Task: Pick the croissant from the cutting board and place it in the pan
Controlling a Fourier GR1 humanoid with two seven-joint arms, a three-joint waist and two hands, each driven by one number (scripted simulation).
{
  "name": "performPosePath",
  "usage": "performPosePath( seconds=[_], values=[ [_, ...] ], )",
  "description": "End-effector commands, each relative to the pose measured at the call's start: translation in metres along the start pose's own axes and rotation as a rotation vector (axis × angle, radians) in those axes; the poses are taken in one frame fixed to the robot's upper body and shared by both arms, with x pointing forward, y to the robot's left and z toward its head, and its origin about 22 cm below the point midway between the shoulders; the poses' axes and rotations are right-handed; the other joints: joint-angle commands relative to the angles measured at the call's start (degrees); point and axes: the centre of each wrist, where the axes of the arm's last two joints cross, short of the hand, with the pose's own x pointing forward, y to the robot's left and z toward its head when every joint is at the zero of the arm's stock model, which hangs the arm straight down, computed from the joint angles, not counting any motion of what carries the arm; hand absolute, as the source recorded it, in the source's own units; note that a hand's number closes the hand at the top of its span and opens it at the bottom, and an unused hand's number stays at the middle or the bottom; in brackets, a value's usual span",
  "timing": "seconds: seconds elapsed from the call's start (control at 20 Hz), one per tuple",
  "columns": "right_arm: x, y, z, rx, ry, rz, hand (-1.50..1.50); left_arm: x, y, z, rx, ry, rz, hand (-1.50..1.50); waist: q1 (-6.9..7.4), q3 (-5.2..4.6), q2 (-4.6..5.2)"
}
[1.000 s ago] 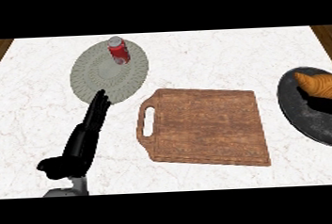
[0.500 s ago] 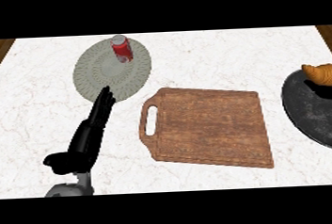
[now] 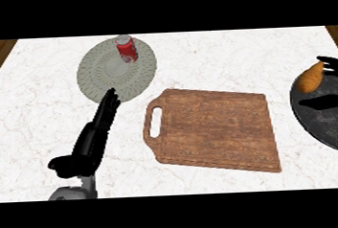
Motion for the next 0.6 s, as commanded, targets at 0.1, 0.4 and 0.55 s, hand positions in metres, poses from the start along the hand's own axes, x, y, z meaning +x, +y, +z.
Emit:
performPosePath(
  seconds=[0.1, 0.4, 0.55],
  values=[
    [0.011, -0.022, -0.013, -0.124, -0.119, -0.237, -1.5, 0.005, -0.004, -0.002, 0.019, 0.006, 0.014, 0.0, -0.6, 0.05, -0.15],
    [-0.029, -0.042, 0.007, -0.181, -0.088, -0.418, -1.5, 0.01, -0.007, 0.002, 0.017, -0.006, 0.001, 0.0, -1.34, -0.02, -0.46],
    [-0.043, -0.062, 0.015, -0.15, -0.103, -0.521, -1.5, 0.002, 0.02, 0.002, 0.041, 0.017, 0.012, 0.0, -1.71, -0.06, -0.45]
  ],
)
